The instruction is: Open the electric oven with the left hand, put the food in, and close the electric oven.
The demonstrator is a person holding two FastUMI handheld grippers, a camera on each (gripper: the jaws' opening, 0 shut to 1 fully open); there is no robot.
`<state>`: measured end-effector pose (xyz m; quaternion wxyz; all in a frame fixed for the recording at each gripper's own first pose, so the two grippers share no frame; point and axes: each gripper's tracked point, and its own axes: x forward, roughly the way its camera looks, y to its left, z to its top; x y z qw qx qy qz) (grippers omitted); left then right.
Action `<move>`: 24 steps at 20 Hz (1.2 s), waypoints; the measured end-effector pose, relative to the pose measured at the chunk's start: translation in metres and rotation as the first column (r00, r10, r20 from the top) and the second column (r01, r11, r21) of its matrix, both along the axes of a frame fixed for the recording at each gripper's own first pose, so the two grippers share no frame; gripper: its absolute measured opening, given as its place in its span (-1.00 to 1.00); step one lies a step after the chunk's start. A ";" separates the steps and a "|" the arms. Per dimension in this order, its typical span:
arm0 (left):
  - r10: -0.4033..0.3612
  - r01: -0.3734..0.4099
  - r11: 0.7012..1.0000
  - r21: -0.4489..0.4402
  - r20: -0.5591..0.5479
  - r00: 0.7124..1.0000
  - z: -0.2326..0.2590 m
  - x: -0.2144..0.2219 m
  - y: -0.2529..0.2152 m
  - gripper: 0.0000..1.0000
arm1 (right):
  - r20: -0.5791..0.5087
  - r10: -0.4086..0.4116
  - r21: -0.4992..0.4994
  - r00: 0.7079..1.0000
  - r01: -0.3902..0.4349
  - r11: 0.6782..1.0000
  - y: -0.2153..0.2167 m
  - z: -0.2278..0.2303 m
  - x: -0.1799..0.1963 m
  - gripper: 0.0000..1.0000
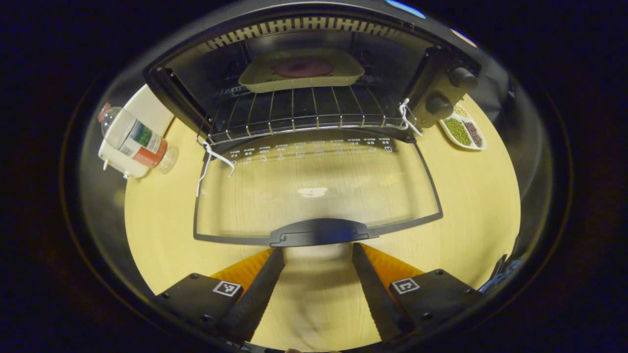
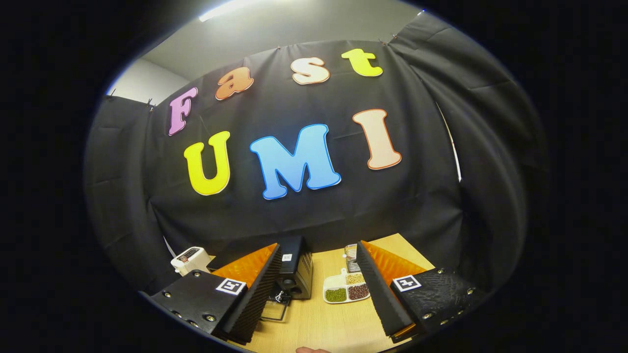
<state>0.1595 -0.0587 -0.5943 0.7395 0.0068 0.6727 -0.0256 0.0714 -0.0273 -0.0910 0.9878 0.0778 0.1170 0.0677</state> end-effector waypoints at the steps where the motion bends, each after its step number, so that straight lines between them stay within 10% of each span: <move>1: 0.003 -0.003 1.000 -0.003 -0.003 1.000 -0.001 0.001 0.000 0.92 | -0.001 -0.003 0.003 1.000 0.003 1.000 0.000 -0.001 0.000 0.87; 24: 0.018 -0.018 1.000 -0.002 0.194 0.981 0.073 0.019 0.001 0.97 | -0.034 0.043 0.040 0.999 -0.041 0.998 0.020 -0.011 0.000 0.87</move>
